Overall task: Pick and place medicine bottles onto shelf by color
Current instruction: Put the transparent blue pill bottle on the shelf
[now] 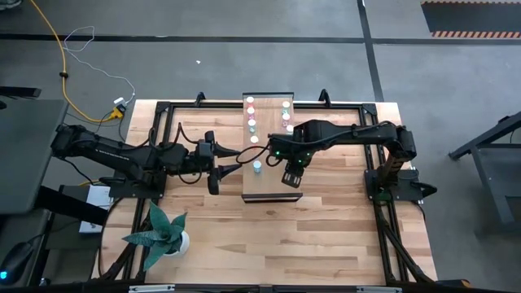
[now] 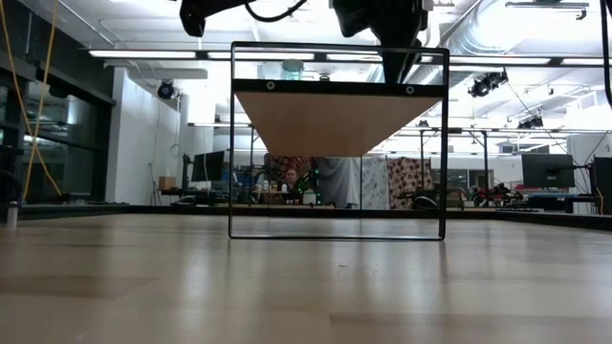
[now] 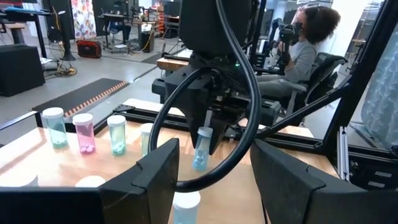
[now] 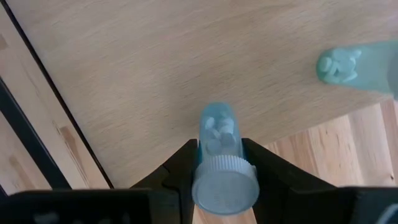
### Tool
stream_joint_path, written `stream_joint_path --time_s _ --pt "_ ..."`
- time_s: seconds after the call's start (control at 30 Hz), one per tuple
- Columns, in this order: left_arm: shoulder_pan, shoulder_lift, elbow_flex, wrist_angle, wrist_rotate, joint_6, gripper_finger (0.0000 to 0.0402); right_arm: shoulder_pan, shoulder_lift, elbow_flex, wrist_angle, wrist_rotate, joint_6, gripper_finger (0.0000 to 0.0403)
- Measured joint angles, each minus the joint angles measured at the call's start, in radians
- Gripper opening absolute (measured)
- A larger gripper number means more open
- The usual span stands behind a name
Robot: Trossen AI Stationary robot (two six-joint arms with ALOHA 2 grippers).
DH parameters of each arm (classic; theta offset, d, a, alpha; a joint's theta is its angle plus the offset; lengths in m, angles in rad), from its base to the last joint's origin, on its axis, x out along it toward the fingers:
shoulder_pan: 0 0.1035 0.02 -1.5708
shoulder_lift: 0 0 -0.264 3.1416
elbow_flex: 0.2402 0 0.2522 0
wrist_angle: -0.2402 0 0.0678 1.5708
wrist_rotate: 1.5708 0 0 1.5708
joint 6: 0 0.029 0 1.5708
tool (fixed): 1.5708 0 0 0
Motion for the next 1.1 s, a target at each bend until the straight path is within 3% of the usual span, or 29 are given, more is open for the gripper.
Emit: stream_joint_path --time_s 0.57,1.1 --pt "0.0 0.0 0.0 0.0 -0.004 0.0 0.0187 -0.003 0.0 -0.001 0.031 0.0 -0.007 0.0108" --pt "0.0 0.0 0.0 0.0 -0.004 0.0 0.0187 -0.003 0.0 -0.002 0.091 0.019 -0.045 0.0197"
